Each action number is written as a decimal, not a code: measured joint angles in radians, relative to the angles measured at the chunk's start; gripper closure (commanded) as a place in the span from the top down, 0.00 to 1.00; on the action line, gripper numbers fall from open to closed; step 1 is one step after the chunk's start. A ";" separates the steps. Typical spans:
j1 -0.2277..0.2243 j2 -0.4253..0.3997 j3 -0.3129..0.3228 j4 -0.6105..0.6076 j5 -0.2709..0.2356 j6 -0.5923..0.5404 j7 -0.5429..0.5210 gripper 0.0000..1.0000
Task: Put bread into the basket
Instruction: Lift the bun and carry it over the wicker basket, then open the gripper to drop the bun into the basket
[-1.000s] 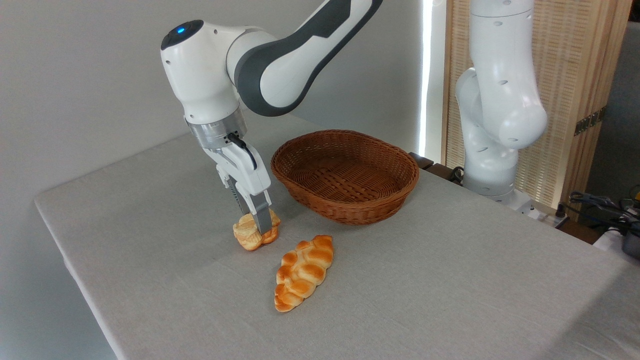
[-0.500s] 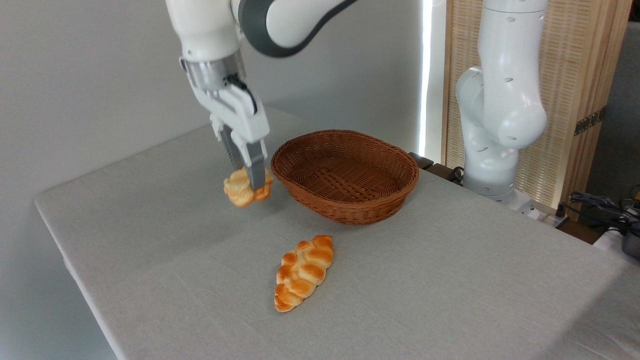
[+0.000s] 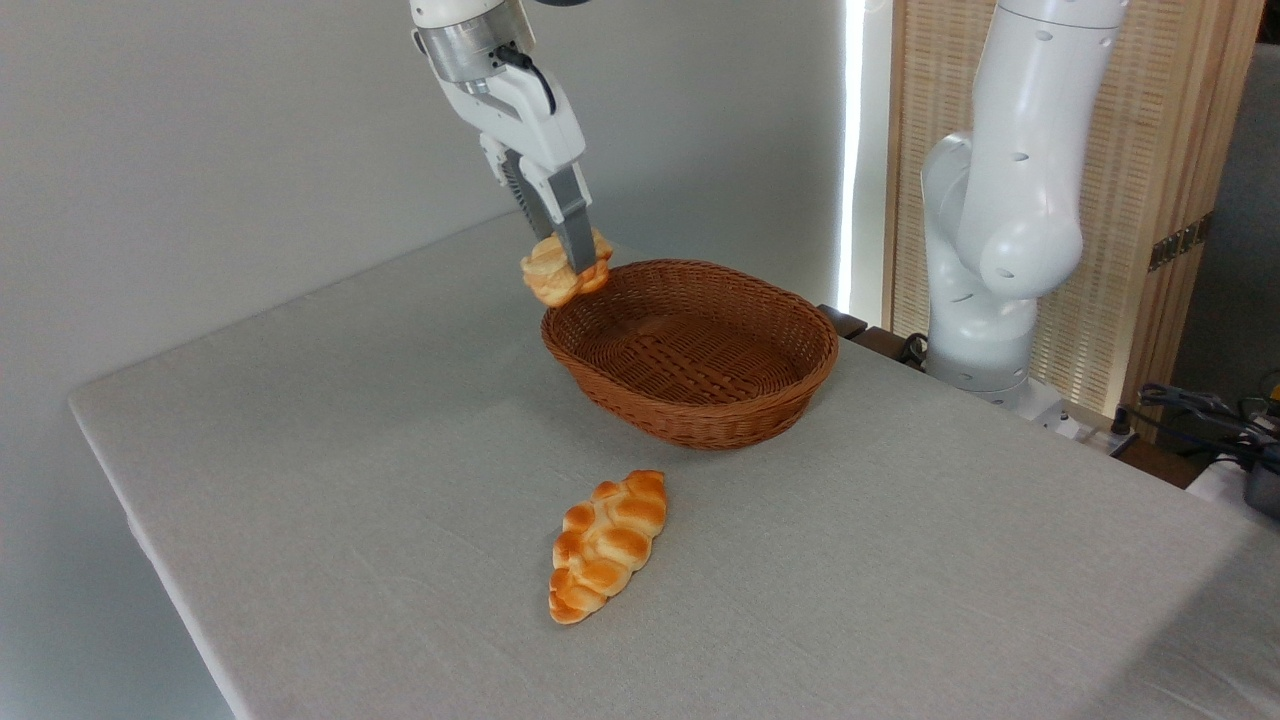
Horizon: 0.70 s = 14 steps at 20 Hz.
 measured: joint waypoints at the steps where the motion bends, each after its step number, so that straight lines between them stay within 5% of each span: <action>1: -0.015 0.000 -0.005 -0.002 0.000 -0.016 -0.019 0.86; 2: -0.027 0.000 -0.013 -0.004 0.000 -0.034 -0.035 1.00; 7: -0.040 0.007 -0.073 -0.025 0.000 -0.056 -0.082 1.00; 14: -0.040 0.011 -0.076 -0.033 0.000 -0.060 -0.083 1.00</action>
